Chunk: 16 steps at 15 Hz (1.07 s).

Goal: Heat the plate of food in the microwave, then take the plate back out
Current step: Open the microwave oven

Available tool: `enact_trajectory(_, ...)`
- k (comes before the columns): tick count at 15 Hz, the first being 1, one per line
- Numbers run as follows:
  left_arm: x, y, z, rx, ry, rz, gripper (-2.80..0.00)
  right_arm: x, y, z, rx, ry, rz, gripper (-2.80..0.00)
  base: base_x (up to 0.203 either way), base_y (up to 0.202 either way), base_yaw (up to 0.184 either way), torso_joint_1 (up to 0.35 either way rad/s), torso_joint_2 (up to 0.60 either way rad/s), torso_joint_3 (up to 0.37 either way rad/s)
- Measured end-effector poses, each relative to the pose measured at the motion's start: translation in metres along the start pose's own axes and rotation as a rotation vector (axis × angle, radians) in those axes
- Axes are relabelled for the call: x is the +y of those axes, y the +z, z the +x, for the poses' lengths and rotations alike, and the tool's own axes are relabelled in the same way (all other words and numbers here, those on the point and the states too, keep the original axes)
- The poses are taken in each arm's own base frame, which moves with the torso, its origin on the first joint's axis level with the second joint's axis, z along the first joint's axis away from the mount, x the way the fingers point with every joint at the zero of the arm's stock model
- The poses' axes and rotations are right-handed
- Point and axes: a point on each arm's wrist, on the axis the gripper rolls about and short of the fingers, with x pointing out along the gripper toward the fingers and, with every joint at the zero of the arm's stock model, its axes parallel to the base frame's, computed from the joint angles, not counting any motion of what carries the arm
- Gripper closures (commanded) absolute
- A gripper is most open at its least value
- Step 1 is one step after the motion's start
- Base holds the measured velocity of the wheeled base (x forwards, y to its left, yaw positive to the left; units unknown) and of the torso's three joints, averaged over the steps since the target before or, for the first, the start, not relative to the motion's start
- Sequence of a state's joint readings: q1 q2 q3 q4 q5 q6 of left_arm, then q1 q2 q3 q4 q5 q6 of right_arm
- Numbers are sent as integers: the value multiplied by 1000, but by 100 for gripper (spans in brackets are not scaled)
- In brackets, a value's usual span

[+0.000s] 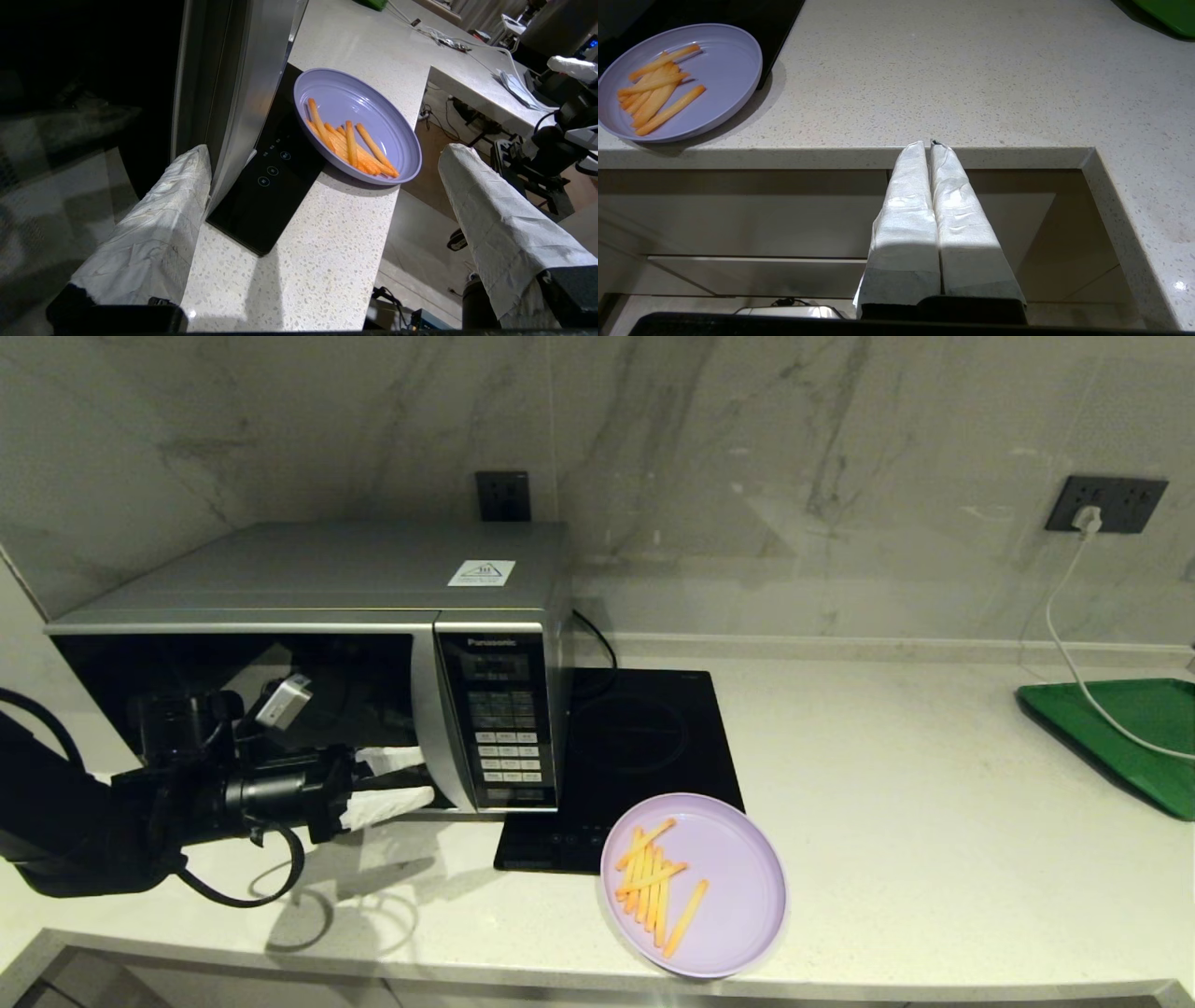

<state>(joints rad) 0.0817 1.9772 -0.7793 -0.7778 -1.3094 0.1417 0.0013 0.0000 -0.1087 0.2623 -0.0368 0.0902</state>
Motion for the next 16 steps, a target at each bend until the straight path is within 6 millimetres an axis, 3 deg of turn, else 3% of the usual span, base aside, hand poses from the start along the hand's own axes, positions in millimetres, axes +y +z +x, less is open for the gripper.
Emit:
enact_trajectory(10,15,-9,17,-6,-42,45,-280,0,0,0,0,0,0,0,0,0,0,0,0,0)
enact_trajectory(16,5,-5,3,-13,-91,-190,-280,0,0,0,0,0,0,0,0,0,0,0,0,0)
